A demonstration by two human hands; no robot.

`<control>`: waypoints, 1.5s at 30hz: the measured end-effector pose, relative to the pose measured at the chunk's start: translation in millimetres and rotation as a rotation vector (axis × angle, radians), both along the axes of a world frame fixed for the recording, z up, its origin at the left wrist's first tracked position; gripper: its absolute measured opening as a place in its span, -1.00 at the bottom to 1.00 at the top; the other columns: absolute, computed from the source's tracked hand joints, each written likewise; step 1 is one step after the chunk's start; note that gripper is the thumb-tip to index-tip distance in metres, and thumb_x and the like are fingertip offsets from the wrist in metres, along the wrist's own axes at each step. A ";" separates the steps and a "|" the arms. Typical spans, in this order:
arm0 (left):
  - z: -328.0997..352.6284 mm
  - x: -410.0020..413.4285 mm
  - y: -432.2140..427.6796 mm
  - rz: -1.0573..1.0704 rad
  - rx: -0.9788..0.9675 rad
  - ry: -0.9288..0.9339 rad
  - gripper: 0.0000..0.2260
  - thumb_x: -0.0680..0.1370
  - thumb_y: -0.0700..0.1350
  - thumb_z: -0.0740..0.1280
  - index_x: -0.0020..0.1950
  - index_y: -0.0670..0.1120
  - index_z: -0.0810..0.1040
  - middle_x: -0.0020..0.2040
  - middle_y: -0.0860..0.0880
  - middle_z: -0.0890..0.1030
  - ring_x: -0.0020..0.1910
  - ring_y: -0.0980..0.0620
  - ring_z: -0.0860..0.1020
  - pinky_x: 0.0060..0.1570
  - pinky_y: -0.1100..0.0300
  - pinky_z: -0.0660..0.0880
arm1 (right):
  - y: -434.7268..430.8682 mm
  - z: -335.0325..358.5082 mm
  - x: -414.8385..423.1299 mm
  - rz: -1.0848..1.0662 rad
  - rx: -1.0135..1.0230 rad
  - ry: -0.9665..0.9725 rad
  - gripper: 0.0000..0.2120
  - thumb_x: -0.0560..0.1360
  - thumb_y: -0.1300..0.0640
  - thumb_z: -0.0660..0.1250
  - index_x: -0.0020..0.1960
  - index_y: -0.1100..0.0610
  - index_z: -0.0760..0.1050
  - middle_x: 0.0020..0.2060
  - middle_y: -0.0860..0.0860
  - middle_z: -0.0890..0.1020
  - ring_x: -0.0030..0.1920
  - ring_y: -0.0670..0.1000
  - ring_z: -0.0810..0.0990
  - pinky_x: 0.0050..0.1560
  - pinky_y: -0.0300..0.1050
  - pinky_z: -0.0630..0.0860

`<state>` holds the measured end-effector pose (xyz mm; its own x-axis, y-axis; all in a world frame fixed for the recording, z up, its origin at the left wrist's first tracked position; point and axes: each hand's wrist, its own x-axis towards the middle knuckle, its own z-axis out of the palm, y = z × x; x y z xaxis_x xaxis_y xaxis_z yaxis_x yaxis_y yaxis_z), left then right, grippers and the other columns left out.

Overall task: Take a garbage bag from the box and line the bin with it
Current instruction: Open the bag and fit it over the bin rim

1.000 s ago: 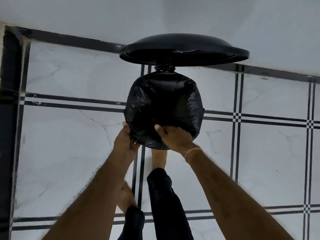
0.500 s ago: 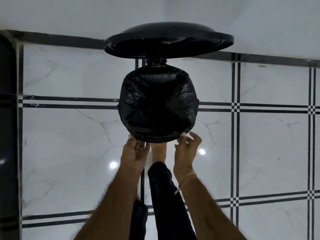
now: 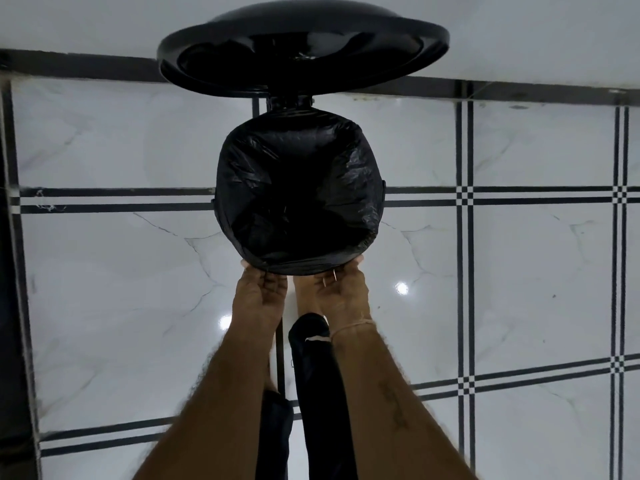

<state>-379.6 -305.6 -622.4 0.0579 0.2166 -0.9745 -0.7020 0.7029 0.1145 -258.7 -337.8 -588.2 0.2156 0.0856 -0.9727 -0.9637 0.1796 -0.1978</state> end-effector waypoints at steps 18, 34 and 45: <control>25.2 21.3 -9.1 0.107 -0.004 -0.106 -0.82 0.67 -0.17 0.27 0.09 -0.21 0.64 0.02 -0.13 0.69 0.02 -0.10 0.65 -0.23 0.06 0.68 | -17.6 -6.1 0.9 -0.028 0.103 0.081 -0.70 0.67 0.02 0.29 0.08 0.26 0.61 -0.02 0.07 0.65 0.27 0.11 0.59 0.49 0.12 0.40; 9.1 10.6 -3.5 -0.098 -0.086 -0.019 -0.84 0.67 -0.16 0.29 0.00 -0.22 0.58 -0.29 -0.10 0.72 -0.36 0.02 0.72 -0.37 0.19 0.65 | -3.3 -16.3 10.0 0.097 -0.083 -0.005 -0.72 0.72 0.10 0.19 0.02 0.21 0.62 -0.22 0.11 0.74 -0.13 0.10 0.68 -0.43 -0.09 0.66; 18.1 -16.7 34.6 -0.128 0.136 0.041 -0.74 0.70 0.00 0.22 0.15 -0.11 0.63 0.11 -0.10 0.69 0.15 -0.08 0.65 0.16 0.01 0.60 | 5.7 -9.4 55.0 0.249 -0.012 -0.101 -0.60 0.64 -0.13 0.30 0.32 0.12 0.59 0.25 0.12 0.66 0.24 0.20 0.62 0.15 0.18 0.60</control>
<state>-396.3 -271.0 -604.3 0.0539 0.3398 -0.9390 -0.6005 0.7623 0.2414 -203.6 -332.1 -597.5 0.2855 0.1369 -0.9486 -0.9531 -0.0630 -0.2959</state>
